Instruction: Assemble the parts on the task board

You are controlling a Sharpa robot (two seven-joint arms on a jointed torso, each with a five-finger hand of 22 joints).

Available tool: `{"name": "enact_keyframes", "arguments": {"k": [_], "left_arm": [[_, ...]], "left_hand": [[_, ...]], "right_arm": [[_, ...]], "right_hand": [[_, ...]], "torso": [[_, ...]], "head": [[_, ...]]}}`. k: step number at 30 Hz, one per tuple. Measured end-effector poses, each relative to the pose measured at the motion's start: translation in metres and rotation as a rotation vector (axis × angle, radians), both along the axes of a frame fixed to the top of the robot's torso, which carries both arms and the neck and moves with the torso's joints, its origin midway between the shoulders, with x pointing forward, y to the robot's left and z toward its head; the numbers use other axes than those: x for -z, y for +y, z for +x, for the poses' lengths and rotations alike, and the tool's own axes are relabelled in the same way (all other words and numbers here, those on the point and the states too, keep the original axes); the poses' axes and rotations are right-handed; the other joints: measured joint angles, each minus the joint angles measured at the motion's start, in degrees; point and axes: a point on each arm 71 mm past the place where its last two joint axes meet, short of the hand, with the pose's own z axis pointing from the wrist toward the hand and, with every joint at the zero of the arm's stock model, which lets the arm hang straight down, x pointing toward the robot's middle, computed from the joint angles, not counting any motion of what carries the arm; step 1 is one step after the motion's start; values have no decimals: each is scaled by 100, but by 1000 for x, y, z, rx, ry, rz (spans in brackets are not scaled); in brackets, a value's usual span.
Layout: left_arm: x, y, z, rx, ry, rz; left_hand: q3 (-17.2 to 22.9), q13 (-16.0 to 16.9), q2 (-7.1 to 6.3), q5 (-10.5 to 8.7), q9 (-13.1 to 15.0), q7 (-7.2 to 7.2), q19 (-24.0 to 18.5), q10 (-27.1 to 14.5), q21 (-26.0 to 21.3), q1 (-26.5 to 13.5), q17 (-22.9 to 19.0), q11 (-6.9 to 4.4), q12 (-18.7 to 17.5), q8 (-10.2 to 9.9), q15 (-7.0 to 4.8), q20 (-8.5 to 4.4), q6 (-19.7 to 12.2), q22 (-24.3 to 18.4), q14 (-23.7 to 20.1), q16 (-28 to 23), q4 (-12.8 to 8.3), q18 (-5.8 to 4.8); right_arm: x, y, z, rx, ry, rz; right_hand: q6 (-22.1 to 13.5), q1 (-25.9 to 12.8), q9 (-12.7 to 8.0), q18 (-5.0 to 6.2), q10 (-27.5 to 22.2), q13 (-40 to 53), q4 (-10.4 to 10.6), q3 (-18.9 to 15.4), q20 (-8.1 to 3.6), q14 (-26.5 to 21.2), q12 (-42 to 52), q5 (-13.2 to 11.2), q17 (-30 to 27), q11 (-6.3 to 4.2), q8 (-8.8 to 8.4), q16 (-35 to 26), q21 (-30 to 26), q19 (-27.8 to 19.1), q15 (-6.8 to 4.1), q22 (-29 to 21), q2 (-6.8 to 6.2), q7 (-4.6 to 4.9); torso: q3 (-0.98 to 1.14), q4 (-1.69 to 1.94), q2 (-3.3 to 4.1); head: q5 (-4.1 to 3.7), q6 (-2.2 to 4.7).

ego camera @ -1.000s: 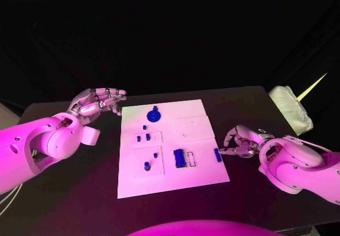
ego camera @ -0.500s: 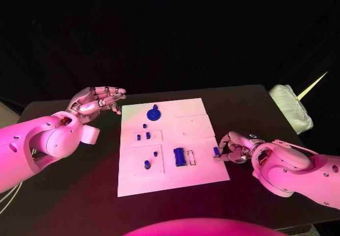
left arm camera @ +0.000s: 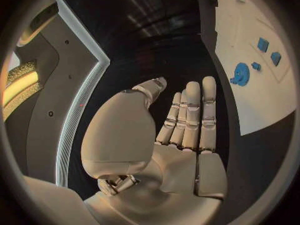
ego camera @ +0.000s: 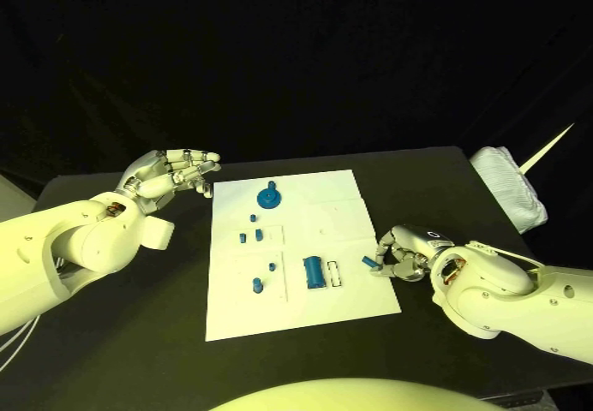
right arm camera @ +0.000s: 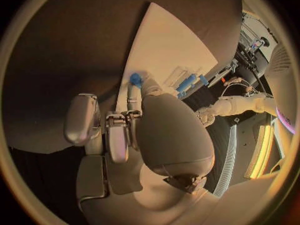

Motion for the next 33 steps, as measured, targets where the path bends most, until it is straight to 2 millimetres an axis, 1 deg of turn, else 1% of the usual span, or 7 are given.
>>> {"name": "enact_keyframes", "arguments": {"k": [5, 10, 12, 14, 19, 25, 33], "left_arm": [[0, 1, -1, -1, 0, 1], [0, 1, -1, -1, 0, 1], [0, 1, -1, -1, 0, 1], [0, 1, -1, -1, 0, 1], [0, 2, -1, -2, 1, 2], [0, 2, -1, -1, 2, 2], [0, 1, -1, -1, 2, 2]], "left_hand": [[0, -3, 37, 0, 0, 0, 0, 0, 0, 37, -6, 0, 0, 20, 0, 0, 0, 0, 0, 0, 0, 0], [0, -3, 37, 0, 0, 0, 0, 0, 0, 37, -6, 0, 0, 20, 0, 0, 0, 0, 0, 0, 0, 0], [0, -3, 37, 0, 0, 0, 0, -13, 0, 37, -6, 13, 0, 20, 0, 0, 0, 0, 0, 0, 0, 0], [0, -3, 37, 0, 0, 0, 0, -21, 0, 37, -6, 21, 0, 20, 0, 0, 0, 0, 0, 0, 0, 0], [0, -3, 37, 0, 0, 0, 0, -21, 0, 37, -5, 21, 0, 20, 0, 0, 0, 0, 0, 0, 0, 0], [0, -3, 37, 0, 0, 0, 0, -21, 0, 37, -5, 21, 0, 19, 0, 0, 0, 1, 0, 0, 0, 0], [0, -10, 37, 0, 0, -3, 0, -21, 0, 37, -5, 21, 0, 19, 0, 0, -27, 1, 0, 0, 0, 0]], "right_arm": [[0, 2, 2, -14, -22, -8], [-1, 4, 2, -25, -36, -12], [-1, 4, 1, -24, -37, -11], [-1, 4, -1, -21, -35, -7], [-6, 9, -6, -19, -11, 18], [-24, 19, -2, -22, -8, 60], [-24, 41, -3, -42, 56, 115]], "right_hand": [[42, 208, -38, 0, 0, -15, 79, 437, 0, 6, -1, 514, 0, 0, -113, 0, 0, 0, -18, 0, -184, 1], [124, 284, -139, 0, -12, -11, 446, 862, 0, 6, -1, 1014, 0, -12, -156, 0, 0, 0, -18, -1, -345, 0], [127, 144, -124, 0, -12, -12, 418, 1159, 0, 6, -1, 1142, 0, -12, -169, 0, 0, 0, -18, -1, -486, -2], [127, 17, -111, 0, -12, -12, 187, 1570, 0, 6, -1, 1210, 0, -12, -185, 0, 0, 0, -19, -1, -613, -3], [126, -179, -13, 0, -12, -12, -141, 2134, 0, 5, -1, 1146, 0, -12, -130, 0, 0, 0, -18, -1, -801, -3], [126, -433, -11, 0, -12, -12, -207, 2346, 0, 5, -1, 1067, -1, -11, -128, 0, 0, 0, -18, -2, -771, -4], [157, -970, -2, 0, -30, -12, -165, 2456, -21, 4, -59, 941, 0, -29, -130, 0, -66, -22, -17, -3, -733, 27]], "torso": [[-3, -2, 0], [-4, -2, -3], [-4, -1, -3], [-4, 1, -2], [-8, 3, -2], [-11, 2, -3], [-7, -2, -3]], "head": [[22, -6], [31, -9], [39, -12], [51, -15], [74, -26], [109, -55], [132, -70]]}}
